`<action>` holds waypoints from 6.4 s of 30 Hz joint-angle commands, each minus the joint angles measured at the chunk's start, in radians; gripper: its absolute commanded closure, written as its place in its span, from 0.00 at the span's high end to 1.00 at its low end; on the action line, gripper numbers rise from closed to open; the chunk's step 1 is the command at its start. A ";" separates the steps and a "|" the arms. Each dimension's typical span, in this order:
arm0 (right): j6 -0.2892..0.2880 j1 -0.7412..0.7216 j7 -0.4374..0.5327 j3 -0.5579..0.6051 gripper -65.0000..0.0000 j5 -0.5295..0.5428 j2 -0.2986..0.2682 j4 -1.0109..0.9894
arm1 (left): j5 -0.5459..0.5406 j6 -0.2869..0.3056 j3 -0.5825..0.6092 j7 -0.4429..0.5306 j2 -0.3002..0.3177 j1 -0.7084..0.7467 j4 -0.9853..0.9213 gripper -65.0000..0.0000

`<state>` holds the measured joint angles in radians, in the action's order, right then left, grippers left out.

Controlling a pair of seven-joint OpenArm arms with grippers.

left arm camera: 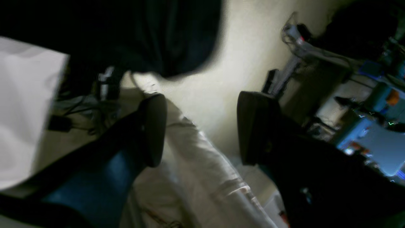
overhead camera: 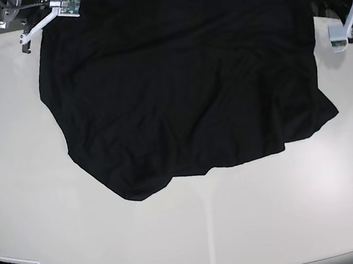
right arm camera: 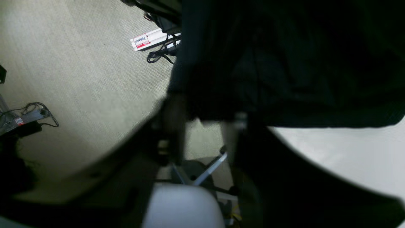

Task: Layout the t-shirt on the table in an organized manner, then fold the t-shirt properly
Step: 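Raise both grippers high and shake the shirt open, then lower the stretched shirt onto the table with both grippers, then drag the shirt corner with the left gripper away from the right gripper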

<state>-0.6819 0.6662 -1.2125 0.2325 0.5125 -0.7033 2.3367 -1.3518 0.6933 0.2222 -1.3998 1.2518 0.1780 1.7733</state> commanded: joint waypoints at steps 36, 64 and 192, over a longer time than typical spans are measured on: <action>0.176 -0.375 0.401 -0.004 0.00 -0.154 0.143 -0.343 | 0.787 -0.160 -0.020 0.568 -0.484 -0.489 -0.689 0.40; 0.148 -0.452 0.510 -0.004 0.00 -0.184 0.304 -0.554 | 0.875 -0.193 -0.020 0.656 -0.495 -0.544 -0.749 0.40; 0.395 -0.547 0.379 -0.004 0.00 -0.376 0.259 -0.870 | 0.655 -0.108 -0.019 0.432 -0.536 -0.768 -0.921 0.00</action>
<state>-0.2810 0.1188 -0.7986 0.2329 0.1413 -0.4320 1.4654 -0.6983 0.5850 0.2100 -0.9722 0.6971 -0.5735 0.8433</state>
